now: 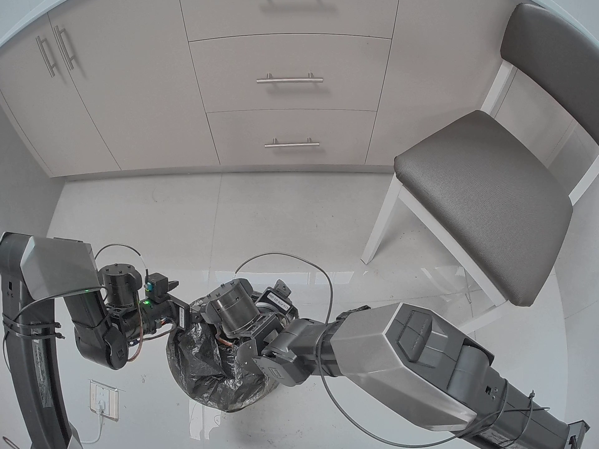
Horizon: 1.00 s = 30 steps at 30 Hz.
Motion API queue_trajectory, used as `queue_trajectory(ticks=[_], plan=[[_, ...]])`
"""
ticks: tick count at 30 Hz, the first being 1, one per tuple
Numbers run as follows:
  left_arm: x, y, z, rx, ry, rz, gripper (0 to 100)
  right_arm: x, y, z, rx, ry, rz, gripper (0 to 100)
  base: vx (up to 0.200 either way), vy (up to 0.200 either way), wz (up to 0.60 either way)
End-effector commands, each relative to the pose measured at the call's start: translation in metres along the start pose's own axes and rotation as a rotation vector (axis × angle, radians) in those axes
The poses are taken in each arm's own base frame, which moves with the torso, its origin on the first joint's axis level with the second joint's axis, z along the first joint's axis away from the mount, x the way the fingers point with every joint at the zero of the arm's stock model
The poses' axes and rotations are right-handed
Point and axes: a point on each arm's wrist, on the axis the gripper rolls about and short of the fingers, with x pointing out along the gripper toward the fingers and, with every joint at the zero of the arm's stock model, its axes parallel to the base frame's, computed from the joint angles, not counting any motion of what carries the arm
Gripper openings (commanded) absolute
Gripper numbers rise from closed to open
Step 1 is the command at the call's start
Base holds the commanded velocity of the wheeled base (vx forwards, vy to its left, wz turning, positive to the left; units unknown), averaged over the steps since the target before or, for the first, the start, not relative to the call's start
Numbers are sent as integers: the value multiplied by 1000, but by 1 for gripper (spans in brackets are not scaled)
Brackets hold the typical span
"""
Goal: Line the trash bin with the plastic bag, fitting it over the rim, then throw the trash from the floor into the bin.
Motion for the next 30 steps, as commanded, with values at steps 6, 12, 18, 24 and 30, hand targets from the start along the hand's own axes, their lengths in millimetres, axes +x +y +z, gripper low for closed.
queue_trajectory(ticks=[6, 12, 18, 24, 30], plan=[[10, -8, -42, 63, 108, -34, 100, 12, 16, -18, -31, 36, 11, 100, 0, 0, 0], [14, -5, -51, 111, 92, -21, 100, 18, 24, -27, -43, 53, 14, 100, 0, 0, 0], [13, 3, -53, 156, 76, 7, 100, 27, 24, -35, -47, 74, 10, 100, 0, 0, 0], [10, 14, -52, 252, 74, 93, 100, 33, 24, -41, -49, 88, 6, 100, 0, 0, 0], [10, 20, -49, 248, 64, 123, 100, 36, 22, -43, -49, 97, -6, 100, 0, 0, 0]])
